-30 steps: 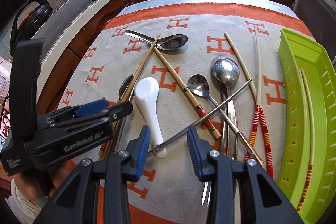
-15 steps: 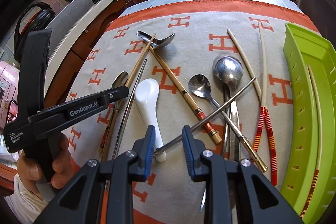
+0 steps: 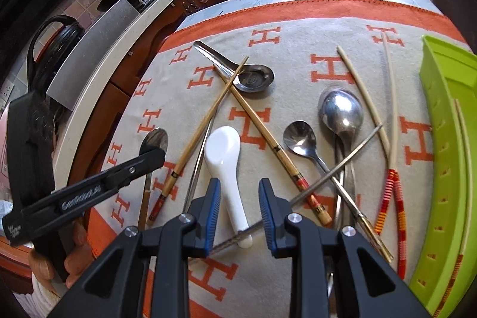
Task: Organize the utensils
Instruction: 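Close the right gripper on the white spoon while the left grasps a dark chopstick, then carry the white spoon into the green tray with the right gripper while the left carries its chopstick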
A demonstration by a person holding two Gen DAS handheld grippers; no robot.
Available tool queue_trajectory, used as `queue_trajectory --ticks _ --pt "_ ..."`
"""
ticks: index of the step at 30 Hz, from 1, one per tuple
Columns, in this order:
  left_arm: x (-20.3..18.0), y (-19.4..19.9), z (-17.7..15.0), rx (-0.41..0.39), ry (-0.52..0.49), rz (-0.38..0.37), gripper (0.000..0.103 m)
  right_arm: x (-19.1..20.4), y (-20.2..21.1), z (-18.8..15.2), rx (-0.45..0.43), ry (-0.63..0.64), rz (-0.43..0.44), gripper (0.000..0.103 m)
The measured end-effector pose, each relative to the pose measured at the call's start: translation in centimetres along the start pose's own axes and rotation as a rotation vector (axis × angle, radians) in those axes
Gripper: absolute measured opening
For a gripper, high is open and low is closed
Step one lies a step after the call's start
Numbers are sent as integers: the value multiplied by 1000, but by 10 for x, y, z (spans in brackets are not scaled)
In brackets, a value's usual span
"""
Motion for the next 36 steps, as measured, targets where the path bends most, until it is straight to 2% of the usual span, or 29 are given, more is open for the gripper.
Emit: queue_trajectory --ticks 4,6,12,14,16,21,25,36 --pt "2 12 0 -17 4 -8 2 1 -18 5 32 -6 18 26" --pt "4 16 0 -23 8 -10 2 2 -26 6 44 -18 46 30" --pt "10 17 -3 -15 29 -26 2 13 -34 11 34 24 67 30" --pt "10 15 -4 -11 33 -31 2 17 -37 11 33 38 61 24" --pt "10 15 -6 -9 33 -31 2 20 -39 10 44 41 80 23" --pt "10 17 -8 -11 36 -32 2 27 -34 6 18 90 59 21" --pt "10 16 -8 -9 39 -33 2 37 -28 2 9 123 84 13" --pt "11 11 -12 8 50 -35 2 49 -40 -5 49 154 95 10"
Point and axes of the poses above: each gripper's, at about its wrist camera, not at the fingertips, and y roughly against the way its jaws point, x to its left, z to its top, the point moved 5 cm from there along -y, roughly the way its jaws point, and after that the axes turned 4 degrees about -y, right-handed, at the moved point
